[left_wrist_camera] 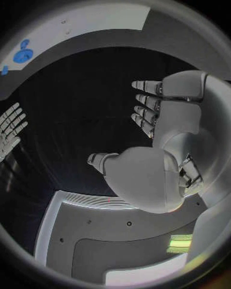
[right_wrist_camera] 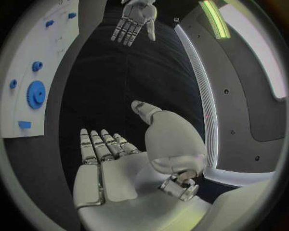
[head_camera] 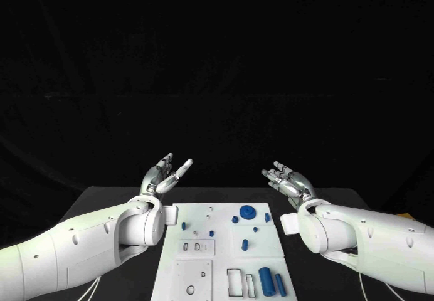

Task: Assemble the parts on the task board

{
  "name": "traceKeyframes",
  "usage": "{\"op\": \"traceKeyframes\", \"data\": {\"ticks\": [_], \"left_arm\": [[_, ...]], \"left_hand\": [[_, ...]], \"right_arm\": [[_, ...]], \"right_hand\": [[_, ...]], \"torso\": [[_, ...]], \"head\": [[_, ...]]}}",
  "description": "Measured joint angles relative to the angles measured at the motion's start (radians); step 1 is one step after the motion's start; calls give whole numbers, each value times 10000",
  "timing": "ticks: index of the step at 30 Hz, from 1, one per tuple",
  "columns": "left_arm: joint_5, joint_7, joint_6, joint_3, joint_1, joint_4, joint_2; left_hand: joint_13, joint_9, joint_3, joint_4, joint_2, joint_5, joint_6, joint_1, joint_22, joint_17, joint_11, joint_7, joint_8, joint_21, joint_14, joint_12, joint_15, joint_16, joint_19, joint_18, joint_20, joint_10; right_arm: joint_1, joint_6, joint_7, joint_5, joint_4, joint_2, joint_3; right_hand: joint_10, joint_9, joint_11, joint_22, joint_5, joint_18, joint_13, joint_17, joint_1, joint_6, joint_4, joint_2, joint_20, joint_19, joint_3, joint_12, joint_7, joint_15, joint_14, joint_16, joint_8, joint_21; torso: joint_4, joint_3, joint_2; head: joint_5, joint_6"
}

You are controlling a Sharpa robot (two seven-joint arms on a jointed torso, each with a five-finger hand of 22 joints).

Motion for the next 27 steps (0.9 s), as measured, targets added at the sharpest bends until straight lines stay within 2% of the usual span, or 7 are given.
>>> {"op": "traceKeyframes", "data": {"ticks": [5,11,14,17,20,23,27], "left_arm": [[26,117,411,-15,22,-90,29],[52,175,645,-16,22,-102,12],[56,182,757,-16,23,-117,-26],[18,183,878,-18,25,-137,-77],[-104,173,1023,-20,28,-152,-156],[-320,141,1205,-20,35,-139,-270],[-786,55,1534,-20,55,16,-544]], "left_hand": [[9,26,8,129,-84,45,62,426,12,11,52,12,0,38,37,0,107,39,34,110,107,52],[28,71,24,145,-40,45,171,471,12,40,131,16,50,38,102,8,171,47,55,109,128,132],[128,283,262,133,254,45,898,807,80,232,472,45,312,168,855,204,433,328,225,110,252,851],[315,686,670,113,666,-5,2281,1231,332,744,892,133,807,638,2979,602,686,1152,1218,-67,265,2637],[543,1186,999,56,1036,-43,4104,1600,984,1397,1131,265,1502,1917,5957,1253,309,2348,3944,-103,248,5625],[577,1630,1193,-59,1229,-43,5849,1957,1414,1775,933,520,2170,3027,7499,1611,-106,2927,5945,503,158,7721],[583,1751,1506,-120,1250,-43,6679,2381,1706,2370,525,698,2466,3926,9060,1696,-622,3579,7606,501,-336,9163]], "right_arm": [[234,912,-244,13,-214,-4,-287],[291,1429,-395,-75,-305,-10,-338],[290,1469,-410,-395,-355,-13,-323],[289,1439,-410,-976,-467,-3,-275],[290,1356,-409,-1778,-622,5,-217],[316,1267,-410,-2646,-782,23,-176],[456,1175,-477,-3979,-983,110,-131]], "right_hand": [[75,21,75,31,74,0,13,20,276,60,-18,-2,104,104,166,0,6,92,92,39,0,62],[610,148,96,121,-104,0,65,140,705,507,-506,-161,114,584,322,89,21,168,704,210,170,310],[1854,489,72,326,-203,153,191,418,1292,1694,-1061,-296,95,1713,461,323,92,79,2221,657,614,782],[3846,955,-30,703,-204,397,302,774,1777,3389,-1498,-441,77,3842,586,623,212,-160,4309,1315,1262,1699],[5941,1348,-253,844,-154,695,394,1025,2024,4959,-1729,-565,56,4724,716,855,368,-431,5965,1861,1870,2152],[7098,1577,-489,1001,-142,929,402,1179,2128,6212,-1881,-669,5,5380,868,929,579,-723,6953,2214,2290,2578],[8023,1584,-747,1426,-142,928,394,1414,2192,6952,-2002,-734,-345,6156,880,745,738,-1079,8116,2520,2400,3440]], "torso": [[1,-5,0],[0,-5,0],[0,-3,1],[0,-1,1],[1,-1,1],[7,1,6],[0,-1,27]], "head": [[0,1],[0,-89],[0,-137],[1,-182],[1,-219],[-8,-261],[2,-333]]}}
